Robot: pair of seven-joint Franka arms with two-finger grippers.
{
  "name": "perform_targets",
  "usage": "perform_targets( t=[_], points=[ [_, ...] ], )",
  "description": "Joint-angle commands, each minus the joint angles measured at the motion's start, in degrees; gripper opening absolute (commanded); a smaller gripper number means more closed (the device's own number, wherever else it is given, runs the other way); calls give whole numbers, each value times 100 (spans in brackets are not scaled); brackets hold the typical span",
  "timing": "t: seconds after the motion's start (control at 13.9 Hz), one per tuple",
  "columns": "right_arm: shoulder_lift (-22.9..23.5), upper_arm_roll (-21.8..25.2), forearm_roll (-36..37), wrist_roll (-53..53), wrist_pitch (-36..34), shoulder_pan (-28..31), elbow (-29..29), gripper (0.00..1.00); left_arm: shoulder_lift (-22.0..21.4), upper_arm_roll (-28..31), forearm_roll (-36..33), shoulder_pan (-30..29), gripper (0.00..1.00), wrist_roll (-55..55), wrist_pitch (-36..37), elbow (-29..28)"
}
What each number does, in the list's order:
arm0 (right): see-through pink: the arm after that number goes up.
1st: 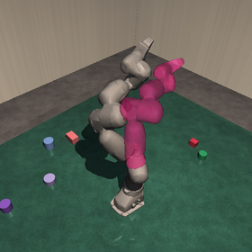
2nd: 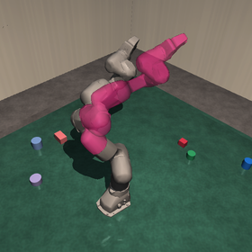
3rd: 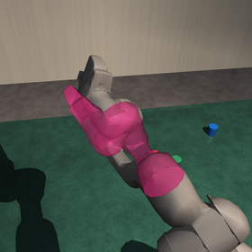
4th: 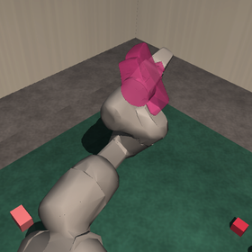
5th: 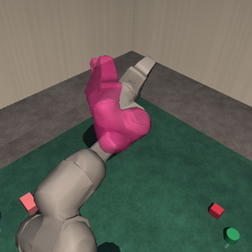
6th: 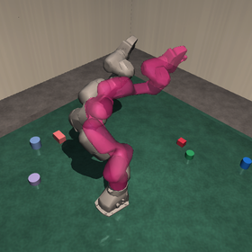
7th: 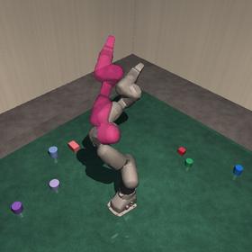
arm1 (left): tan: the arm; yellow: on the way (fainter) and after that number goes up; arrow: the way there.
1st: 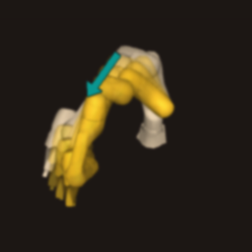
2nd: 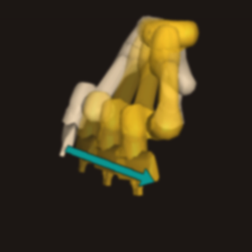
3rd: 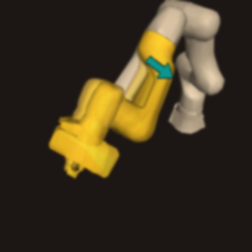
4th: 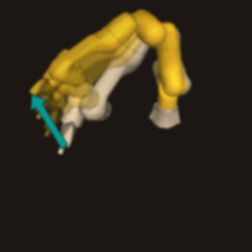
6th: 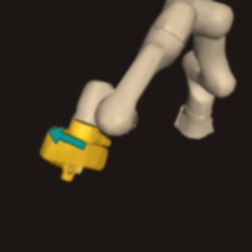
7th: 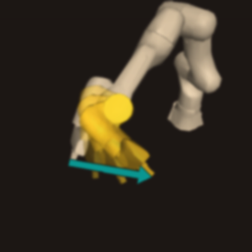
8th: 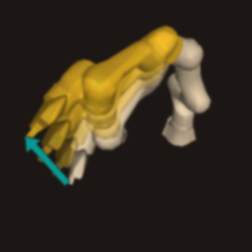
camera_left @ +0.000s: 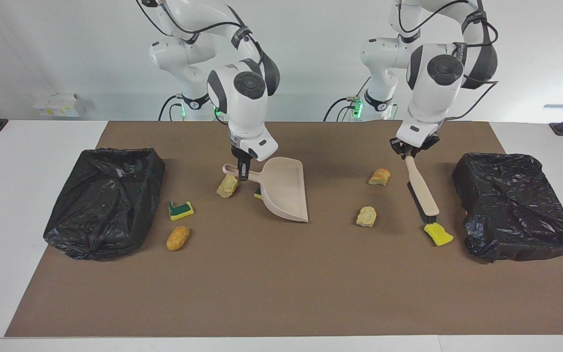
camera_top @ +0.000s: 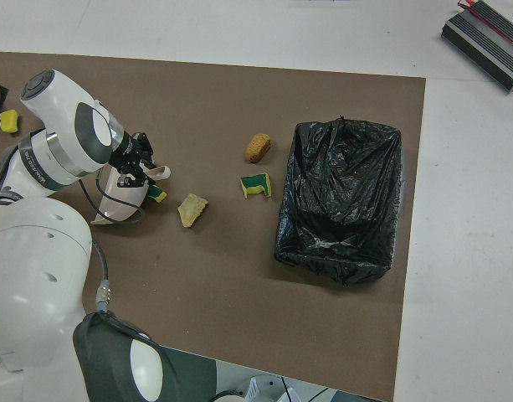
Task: Sweep and dump trash in bin
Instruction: 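Lift the brush with the left gripper toward the far crumbs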
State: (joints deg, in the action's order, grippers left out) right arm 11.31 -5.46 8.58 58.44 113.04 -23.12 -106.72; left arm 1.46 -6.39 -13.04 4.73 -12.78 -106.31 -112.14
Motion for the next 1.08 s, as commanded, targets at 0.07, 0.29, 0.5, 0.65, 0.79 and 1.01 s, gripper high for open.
perform_targets(
  t=[0.07, 0.29, 0.5, 0.65, 0.79, 1.01],
  points=[
    [-23, -16, 118, -114, 96, 27, -33, 0, 644, -73, -409, -578, 0, 749, -696, 333],
    [-23, -7, 118, -114, 78, 27, -42, 0, 952, -73, -1006, -798, 0, 794, -1128, 341],
    [-23, -7, 118, -114, 69, 36, -42, 0, 1136, -73, -1148, -912, 0, 803, -1374, 307],
    [-23, -7, 118, -114, 69, 45, -42, 0, 1154, -73, -1148, -974, 0, 987, -1454, 245],
    [-23, -7, 118, -114, 43, 71, -42, 0, 1163, -73, -1148, -983, 0, 1066, -1463, 140],
    [-15, -7, 118, -114, 25, 97, -42, 0, 1137, -73, -1157, -1018, 0, 1294, -1498, -62]
  ],
)
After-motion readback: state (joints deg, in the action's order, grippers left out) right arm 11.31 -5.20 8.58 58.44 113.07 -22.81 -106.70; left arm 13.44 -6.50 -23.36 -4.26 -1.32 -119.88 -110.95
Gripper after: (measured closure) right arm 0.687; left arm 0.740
